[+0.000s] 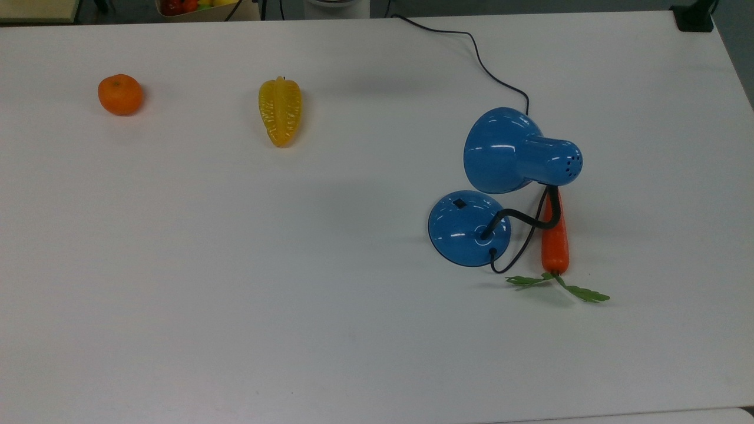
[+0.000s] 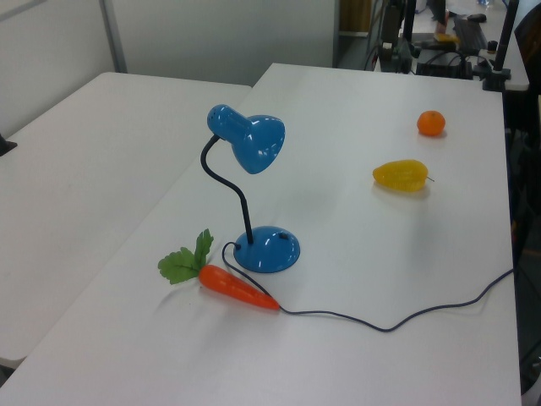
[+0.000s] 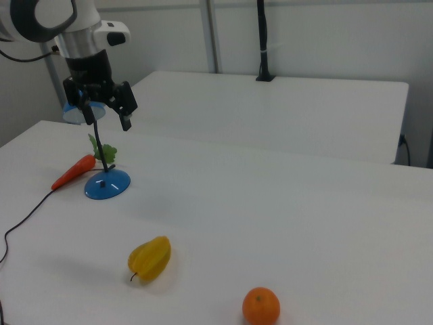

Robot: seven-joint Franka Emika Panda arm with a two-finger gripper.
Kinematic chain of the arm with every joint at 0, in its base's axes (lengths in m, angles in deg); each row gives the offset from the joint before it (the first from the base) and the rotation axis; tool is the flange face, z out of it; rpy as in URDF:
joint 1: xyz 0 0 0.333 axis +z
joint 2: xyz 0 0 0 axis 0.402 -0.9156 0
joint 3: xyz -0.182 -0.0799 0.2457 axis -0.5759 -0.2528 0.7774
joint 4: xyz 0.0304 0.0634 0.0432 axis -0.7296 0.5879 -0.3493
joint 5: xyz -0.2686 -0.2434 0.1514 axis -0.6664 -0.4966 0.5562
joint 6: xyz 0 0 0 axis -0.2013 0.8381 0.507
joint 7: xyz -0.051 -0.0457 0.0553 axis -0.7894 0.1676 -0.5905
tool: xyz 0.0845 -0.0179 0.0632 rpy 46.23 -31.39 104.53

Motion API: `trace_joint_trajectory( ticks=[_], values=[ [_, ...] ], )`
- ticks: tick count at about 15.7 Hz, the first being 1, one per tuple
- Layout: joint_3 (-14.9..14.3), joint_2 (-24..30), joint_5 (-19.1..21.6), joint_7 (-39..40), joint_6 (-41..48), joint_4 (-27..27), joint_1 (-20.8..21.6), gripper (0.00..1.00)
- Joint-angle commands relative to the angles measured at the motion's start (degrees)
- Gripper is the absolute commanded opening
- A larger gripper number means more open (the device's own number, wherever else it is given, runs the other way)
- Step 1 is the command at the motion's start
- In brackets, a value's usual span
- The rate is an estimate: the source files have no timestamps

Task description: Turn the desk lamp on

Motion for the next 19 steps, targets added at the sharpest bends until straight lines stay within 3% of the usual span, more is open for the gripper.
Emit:
trace_joint_trajectory(
  ticks=[1,16,19],
  values=[
    [0.2,0.0,0.4,-0.2,-0.8,1.2,0.3,1.00],
    [0.3,-1.0,0.5,0.4,-2.1,0.9,-0.1,1.00],
    [0.3,-1.2,0.5,0.5,-3.0,0.9,0.1,0.77]
  ],
)
